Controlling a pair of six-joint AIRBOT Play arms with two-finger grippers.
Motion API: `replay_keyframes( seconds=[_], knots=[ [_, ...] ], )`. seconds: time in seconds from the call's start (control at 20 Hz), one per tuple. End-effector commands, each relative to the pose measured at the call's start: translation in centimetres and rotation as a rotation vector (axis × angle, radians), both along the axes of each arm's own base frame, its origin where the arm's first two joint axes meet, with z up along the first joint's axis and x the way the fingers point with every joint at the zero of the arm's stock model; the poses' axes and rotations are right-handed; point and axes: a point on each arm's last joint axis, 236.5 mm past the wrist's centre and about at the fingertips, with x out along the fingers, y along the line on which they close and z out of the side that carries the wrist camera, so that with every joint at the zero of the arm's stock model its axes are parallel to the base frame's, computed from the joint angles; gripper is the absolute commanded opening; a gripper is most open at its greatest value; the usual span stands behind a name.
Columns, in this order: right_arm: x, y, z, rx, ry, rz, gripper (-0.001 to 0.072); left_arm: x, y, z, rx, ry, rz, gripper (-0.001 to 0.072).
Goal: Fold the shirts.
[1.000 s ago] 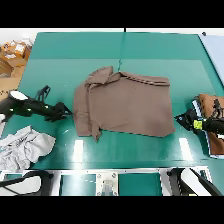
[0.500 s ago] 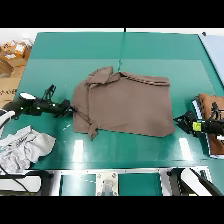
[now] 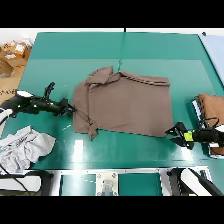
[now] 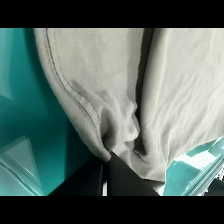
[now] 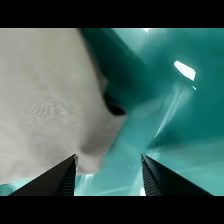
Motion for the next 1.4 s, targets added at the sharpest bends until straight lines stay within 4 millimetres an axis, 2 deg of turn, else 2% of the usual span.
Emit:
replay_keyframes(
  seconds=[0.0, 0.05, 0.1, 0.2, 0.25, 0.3, 0.4, 0.5, 0.6, 0.65, 0.75, 0.85, 0.9, 1.0, 1.1, 1.15, 1.25, 1.35],
  knots=[
    [0.8, -0.1, -2.2, -0.038, -0.041, -0.068, 0.0329, -0.1, -0.1, 0.2, -0.005, -0.012, -0.022, 0.0019],
    [1.4, -0.2, -2.1, -0.051, -0.073, -0.060, 0.0107, -0.1, -0.1, 0.2, -0.006, -0.012, -0.021, 0.0019],
    [2.0, -0.3, -1.9, -0.053, -0.099, -0.059, 0.0035, -0.2, -0.2, 0.4, -0.008, -0.018, -0.033, 0.0018],
    [3.7, -0.4, -0.6, -0.056, -0.175, -0.026, 0.0012, 0.2, -0.4, 1.9, -0.015, -0.056, -0.059, 0.0017],
    [4.6, -0.6, 0.4, -0.058, -0.212, -0.011, 0.0011, 0.9, -0.3, 3.7, -0.008, -0.109, -0.062, 0.0017],
    [5.5, -0.8, 1.8, -0.062, -0.249, 0.006, 0.0011, 1.7, -0.2, 5.9, 0.005, -0.178, -0.062, 0.0017],
    [7.9, -1.7, 6.0, -0.097, -0.348, 0.044, 0.0011, 3.0, -0.1, 12.8, 0.031, -0.359, -0.069, 0.0017],
    [10.7, -2.3, 13.2, -0.156, -0.518, 0.083, 0.0011, 2.9, -0.3, 20.4, 0.060, -0.555, -0.089, 0.0018],
    [12.6, -2.5, 23.2, -0.251, -0.752, 0.108, 0.0011, 1.7, -0.6, 28.9, 0.099, -0.783, -0.093, 0.0018],
    [12.8, -2.3, 28.9, -0.324, -0.883, 0.118, 0.0011, 0.5, -0.8, 33.4, 0.124, -0.905, -0.092, 0.0018],
    [11.3, -1.5, 39.7, -0.486, -1.119, 0.132, 0.0011, -3.0, -1.2, 42.3, 0.176, -1.151, -0.078, 0.0018],
    [8.3, 0.1, 49.0, -0.622, -1.325, 0.121, 0.0011, -7.6, -1.7, 50.6, 0.222, -1.393, -0.053, 0.0018],
    [6.4, 1.1, 53.0, -0.680, -1.419, 0.112, 0.0011, -10.5, -2.0, 54.3, 0.243, -1.510, -0.041, 0.0019],
    [3.2, 2.7, 58.8, -0.778, -1.561, 0.099, 0.0011, -15.4, -2.4, 60.2, 0.279, -1.705, -0.004, 0.0019],
    [0.6, 3.6, 62.7, -0.862, -1.658, 0.074, 0.0011, -18.9, -2.6, 63.9, 0.304, -1.834, 0.029, 0.0019],
    [-0.2, 3.7, 64.1, -0.895, -1.692, 0.057, 0.0011, -19.7, -2.3, 64.9, 0.321, -1.866, 0.050, 0.0019],
    [-0.4, 3.3, 64.6, -0.922, -1.700, 0.040, 0.0011, -19.2, -1.3, 65.5, 0.334, -1.854, 0.115, 0.0019],
    [1.6, 1.9, 63.1, -0.896, -1.648, 0.037, 0.0011, -16.7, -0.3, 64.0, 0.356, -1.772, 0.140, 0.0019]
  ],
)
